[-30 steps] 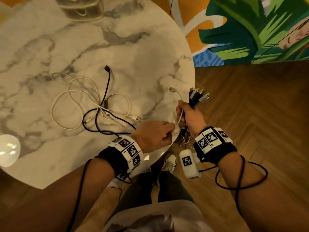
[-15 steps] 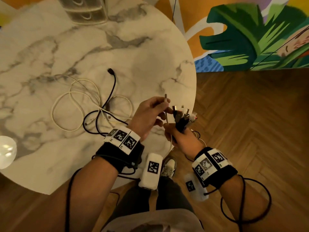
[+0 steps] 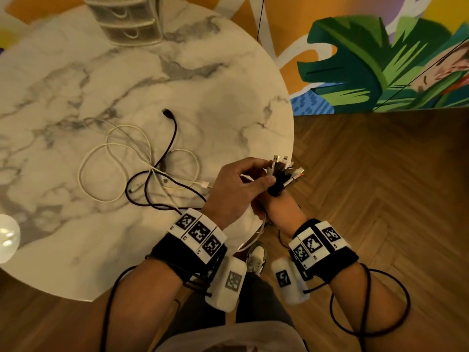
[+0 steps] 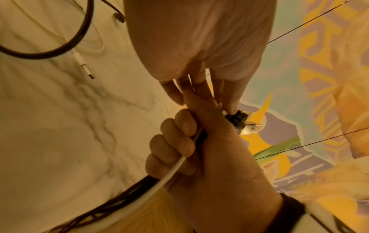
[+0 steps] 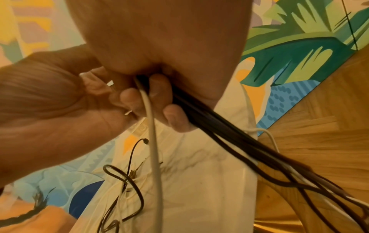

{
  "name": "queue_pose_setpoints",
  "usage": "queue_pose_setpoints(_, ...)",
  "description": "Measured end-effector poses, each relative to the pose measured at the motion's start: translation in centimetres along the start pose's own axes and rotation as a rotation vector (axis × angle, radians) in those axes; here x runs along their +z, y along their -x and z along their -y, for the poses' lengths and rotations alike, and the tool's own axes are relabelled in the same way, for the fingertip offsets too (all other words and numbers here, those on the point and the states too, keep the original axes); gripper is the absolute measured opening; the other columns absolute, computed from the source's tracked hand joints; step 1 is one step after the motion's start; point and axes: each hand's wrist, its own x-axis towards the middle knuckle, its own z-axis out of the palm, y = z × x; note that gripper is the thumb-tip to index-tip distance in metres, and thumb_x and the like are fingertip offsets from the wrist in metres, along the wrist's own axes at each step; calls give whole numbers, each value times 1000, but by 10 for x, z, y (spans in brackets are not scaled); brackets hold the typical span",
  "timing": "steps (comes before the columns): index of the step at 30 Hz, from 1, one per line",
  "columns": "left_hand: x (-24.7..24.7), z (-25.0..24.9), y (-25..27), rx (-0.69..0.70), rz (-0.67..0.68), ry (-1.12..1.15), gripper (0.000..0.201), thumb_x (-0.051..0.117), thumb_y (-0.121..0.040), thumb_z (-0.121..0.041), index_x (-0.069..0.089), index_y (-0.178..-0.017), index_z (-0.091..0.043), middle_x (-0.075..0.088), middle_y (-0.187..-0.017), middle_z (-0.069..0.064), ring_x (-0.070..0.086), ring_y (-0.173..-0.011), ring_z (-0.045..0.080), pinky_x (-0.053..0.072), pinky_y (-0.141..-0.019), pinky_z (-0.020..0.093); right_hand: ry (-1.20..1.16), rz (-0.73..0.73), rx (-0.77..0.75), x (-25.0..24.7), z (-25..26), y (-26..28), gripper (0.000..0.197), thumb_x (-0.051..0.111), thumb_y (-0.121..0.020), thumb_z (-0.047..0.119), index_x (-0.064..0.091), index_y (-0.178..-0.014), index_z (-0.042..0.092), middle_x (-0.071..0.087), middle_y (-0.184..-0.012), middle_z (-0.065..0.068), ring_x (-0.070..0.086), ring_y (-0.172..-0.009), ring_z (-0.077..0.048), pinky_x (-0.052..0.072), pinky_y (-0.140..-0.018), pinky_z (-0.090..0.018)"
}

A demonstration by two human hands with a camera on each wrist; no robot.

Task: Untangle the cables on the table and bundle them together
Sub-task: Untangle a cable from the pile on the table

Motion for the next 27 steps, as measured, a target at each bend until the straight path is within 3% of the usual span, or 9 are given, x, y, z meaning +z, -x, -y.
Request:
queue_pose_setpoints(2,-1,3,3,14,-76,-40,25,68,-84,-16,66,-107,-27,68,-87,-7,62,-73,8,53,-63,30,-17,-47,13,0,3,2,45,40,-100,18,50,-57,9,50,-51,-6,44,-45,-15,35,-48,-24)
queue_pose_setpoints(4,-5,9,7,25,-105,-166,28,68,-84,-29,61,-111,-32,66,-91,-13,55,-70,4,49,-66,25,-150,-238,50,-1,6,0,47,42,-99,19,49,-53,14,49,-48,-1,44,-43,-11,37,-51,-25)
queue_pose_setpoints(7,-10,25,21,-153,303,-510,25,68,-79,-48,58,-98,-36,65,-96,-14,59,-79,0,48,-75,22,-557,-497,7,-12,12,-9,51,47,-98,18,39,-47,12,44,-40,0,42,-40,-15,37,-51,-26)
queue_pose_setpoints(9,-14,42,36,-249,567,-724,22,64,-82,-49,58,-85,-28,65,-91,-8,62,-84,11,50,-78,30,-743,-577,-7,-22,17,-13,49,46,-97,20,33,-50,13,40,-37,1,41,-37,-15,39,-48,-27)
queue_pose_setpoints(10,-19,50,42,-218,603,-855,21,58,-86,-46,59,-86,-25,66,-90,-4,62,-85,15,50,-78,33,-823,-589,2,-28,20,-13,48,46,-97,23,32,-52,14,38,-37,2,39,-36,-15,39,-45,-26)
queue_pose_setpoints(14,-75,55,38,-115,365,-1151,26,41,-98,-34,61,-103,-19,66,-100,6,62,-93,26,46,-76,33,-1026,-582,-23,-56,23,-6,49,41,-98,34,30,-52,21,26,-39,7,25,-33,-11,24,-40,-20)
queue_pose_setpoints(17,-124,36,24,-90,93,-1139,41,35,-96,-49,64,-98,-20,67,-100,5,63,-94,28,48,-79,38,-1116,-651,-107,-71,23,-2,49,41,-97,36,31,-51,22,24,-41,7,21,-38,-11,23,-42,-22)
queue_pose_setpoints(22,-111,-44,3,20,-290,-1284,46,27,-97,-49,57,-88,-15,64,-85,16,60,-82,38,41,-63,37,-821,-650,-123,-42,50,8,46,52,-95,32,32,-55,21,30,-43,9,26,-40,-9,24,-43,-22)
queue_pose_setpoints(27,-29,-84,10,151,-48,-1563,29,33,-100,-33,58,-102,-19,61,-89,6,61,-80,29,29,-51,29,-79,-284,-132,16,72,16,36,47,-97,38,53,-65,22,46,-45,11,36,-43,-6,31,-48,-26)
